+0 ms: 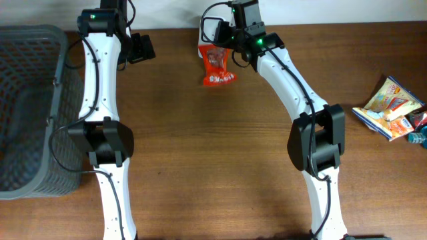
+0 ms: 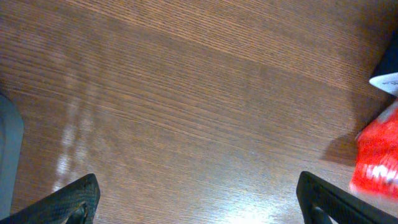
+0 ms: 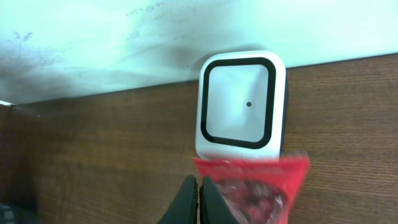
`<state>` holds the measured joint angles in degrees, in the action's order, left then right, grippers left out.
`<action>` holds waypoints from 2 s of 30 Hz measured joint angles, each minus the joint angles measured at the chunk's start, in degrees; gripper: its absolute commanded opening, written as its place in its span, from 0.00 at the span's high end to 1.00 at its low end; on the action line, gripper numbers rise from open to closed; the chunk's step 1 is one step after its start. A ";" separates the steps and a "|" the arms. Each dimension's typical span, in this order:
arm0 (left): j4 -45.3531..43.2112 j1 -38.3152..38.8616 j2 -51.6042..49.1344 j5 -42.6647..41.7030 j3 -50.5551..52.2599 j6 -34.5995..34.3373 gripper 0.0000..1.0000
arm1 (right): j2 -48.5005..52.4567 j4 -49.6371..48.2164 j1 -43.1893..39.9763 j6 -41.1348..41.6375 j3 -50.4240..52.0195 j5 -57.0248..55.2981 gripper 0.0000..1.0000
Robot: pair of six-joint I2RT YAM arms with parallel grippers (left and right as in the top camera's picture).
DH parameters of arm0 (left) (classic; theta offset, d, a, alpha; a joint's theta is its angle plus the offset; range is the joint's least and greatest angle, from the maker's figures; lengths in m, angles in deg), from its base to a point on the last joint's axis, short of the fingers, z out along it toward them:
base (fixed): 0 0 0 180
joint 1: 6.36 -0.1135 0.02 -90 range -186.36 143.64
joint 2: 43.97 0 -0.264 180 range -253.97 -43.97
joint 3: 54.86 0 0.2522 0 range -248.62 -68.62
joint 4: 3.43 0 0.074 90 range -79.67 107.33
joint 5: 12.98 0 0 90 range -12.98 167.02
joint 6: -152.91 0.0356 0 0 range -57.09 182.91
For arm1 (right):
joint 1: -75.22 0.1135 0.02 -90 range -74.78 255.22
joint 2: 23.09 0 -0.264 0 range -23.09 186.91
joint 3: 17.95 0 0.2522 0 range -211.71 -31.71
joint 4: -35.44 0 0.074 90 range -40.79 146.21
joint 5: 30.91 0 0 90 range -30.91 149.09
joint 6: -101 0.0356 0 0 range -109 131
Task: Scan the item barcode
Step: 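Raise the red bag and hold it against the scanner window, then carry the red bag to the right edge pile and release it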
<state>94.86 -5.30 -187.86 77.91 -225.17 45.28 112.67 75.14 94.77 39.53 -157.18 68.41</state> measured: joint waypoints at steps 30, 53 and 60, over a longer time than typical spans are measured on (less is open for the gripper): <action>0.00 0.00 0.00 0.00 0.00 0.00 0.01 | 9.77 20.06 7.02 9.07 -0.33 -9.33 0.77; 0.00 0.00 0.00 0.00 0.00 0.00 0.01 | 9.14 16.48 6.47 -5.81 -18.97 -11.45 0.96; 0.00 0.00 0.00 0.00 0.00 0.00 0.01 | 9.66 11.69 6.32 -7.98 -18.97 -14.19 0.96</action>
<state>94.86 -5.30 -187.86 77.91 -225.17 45.28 122.33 86.83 101.08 31.55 -176.15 54.22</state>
